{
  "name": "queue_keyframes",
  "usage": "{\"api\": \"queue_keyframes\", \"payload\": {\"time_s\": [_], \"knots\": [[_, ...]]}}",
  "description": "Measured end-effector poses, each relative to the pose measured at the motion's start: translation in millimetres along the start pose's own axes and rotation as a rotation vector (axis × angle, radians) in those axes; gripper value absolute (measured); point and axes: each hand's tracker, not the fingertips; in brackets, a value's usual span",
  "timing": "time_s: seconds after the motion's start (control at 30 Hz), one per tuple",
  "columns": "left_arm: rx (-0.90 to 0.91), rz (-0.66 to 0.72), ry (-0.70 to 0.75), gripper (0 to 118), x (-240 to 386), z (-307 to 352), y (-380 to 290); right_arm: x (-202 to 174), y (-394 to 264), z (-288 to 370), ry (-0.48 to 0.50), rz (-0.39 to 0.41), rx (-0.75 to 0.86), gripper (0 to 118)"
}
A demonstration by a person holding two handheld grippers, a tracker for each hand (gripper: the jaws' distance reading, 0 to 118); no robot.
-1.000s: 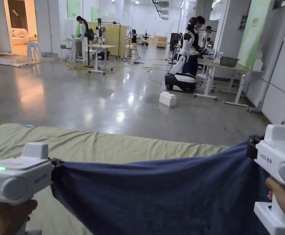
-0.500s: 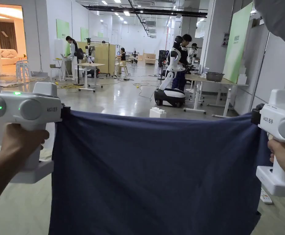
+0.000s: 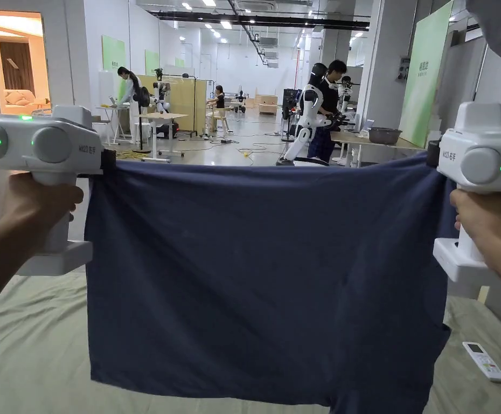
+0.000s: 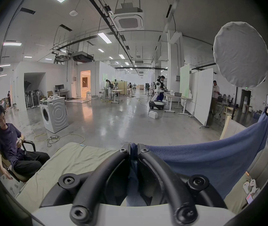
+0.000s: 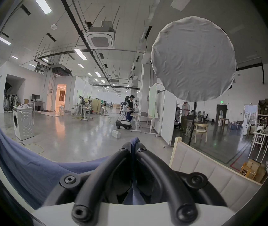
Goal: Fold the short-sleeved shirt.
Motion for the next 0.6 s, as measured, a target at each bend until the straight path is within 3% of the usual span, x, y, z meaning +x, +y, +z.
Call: {"api": "queue_keyframes", "payload": {"time_s": [0.3, 0.6], "knots": [[0.021, -0.002, 0.014, 7, -0.6, -18.1, -12.7, -9.7, -10.2, -6.2, -0.002, 0.051, 0.032, 4], [-0.047, 0.012, -0.008, 7, -9.5, 14.3, -108.8, -7.3, -85.9, 57.0, 0.033, 0.073, -0.046, 4]]}}
